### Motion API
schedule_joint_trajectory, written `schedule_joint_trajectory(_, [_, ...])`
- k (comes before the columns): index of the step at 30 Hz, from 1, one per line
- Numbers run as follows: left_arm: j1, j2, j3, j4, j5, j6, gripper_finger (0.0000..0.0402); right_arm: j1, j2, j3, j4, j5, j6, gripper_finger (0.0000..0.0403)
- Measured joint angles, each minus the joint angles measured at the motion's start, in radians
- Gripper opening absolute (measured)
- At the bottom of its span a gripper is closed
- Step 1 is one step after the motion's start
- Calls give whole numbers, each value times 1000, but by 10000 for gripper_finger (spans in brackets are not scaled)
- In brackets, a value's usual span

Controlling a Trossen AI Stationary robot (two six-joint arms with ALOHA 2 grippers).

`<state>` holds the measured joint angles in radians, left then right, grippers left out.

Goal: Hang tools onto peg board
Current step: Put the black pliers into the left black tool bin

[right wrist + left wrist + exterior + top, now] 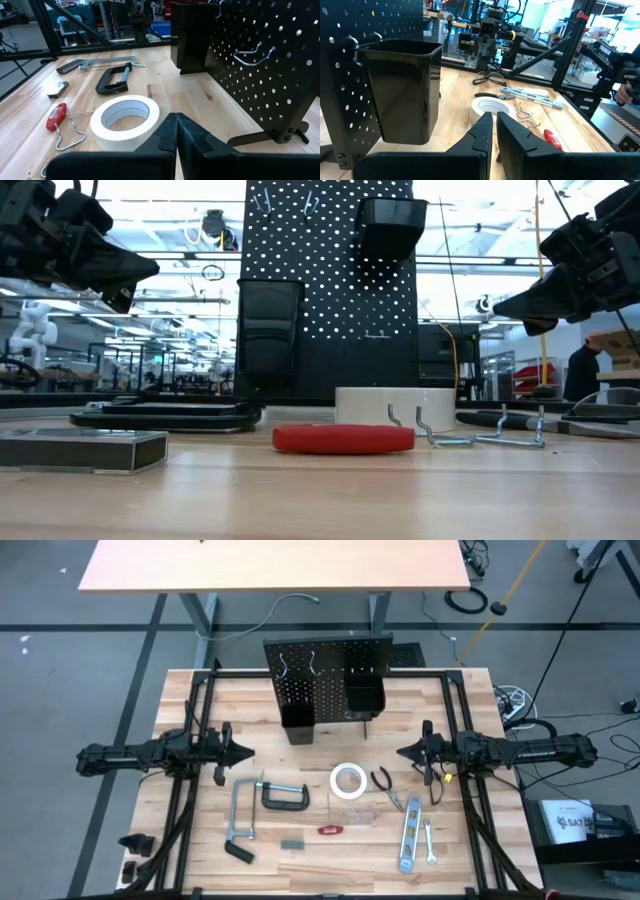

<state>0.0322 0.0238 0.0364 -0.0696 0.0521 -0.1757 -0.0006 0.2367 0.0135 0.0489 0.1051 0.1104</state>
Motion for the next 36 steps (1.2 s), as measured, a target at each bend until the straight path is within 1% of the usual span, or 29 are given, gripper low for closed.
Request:
schedule_joint_trajectory(8, [0,0,0,6,-5,2,31,0,0,0,28,0,0,0])
schedule_joint_trajectory(10, [0,0,0,31,-28,1,31,0,0,0,51,0,-4,0])
schedule_joint_trajectory(13, [0,0,0,93,-32,15,31,0,0,0,117,5,-41,0])
schedule_joint_trajectory(17, [0,0,0,162,-31,26,31,0,0,0,211,15,-47,0])
schedule_joint_trajectory(19, [0,0,0,215,-68,56,31,0,0,0,255,44,-46,0])
schedule_joint_trajectory(21, [0,0,0,248,-147,74,31,0,0,0,288,66,-48,0])
schedule_joint_trajectory(22, [0,0,0,259,-169,77,31,0,0,1,299,75,-48,0])
schedule_joint_trajectory(25, [0,0,0,308,-204,83,31,0,1,24,297,81,-71,1])
schedule_joint_trajectory(27, [0,0,1,335,-206,87,31,0,7,51,300,82,-98,8])
schedule_joint_trajectory(32, [0,7,62,266,-205,113,31,0,45,148,298,83,-175,46])
schedule_joint_trajectory(36, [0,31,128,232,-188,162,31,0,88,247,232,92,-217,83])
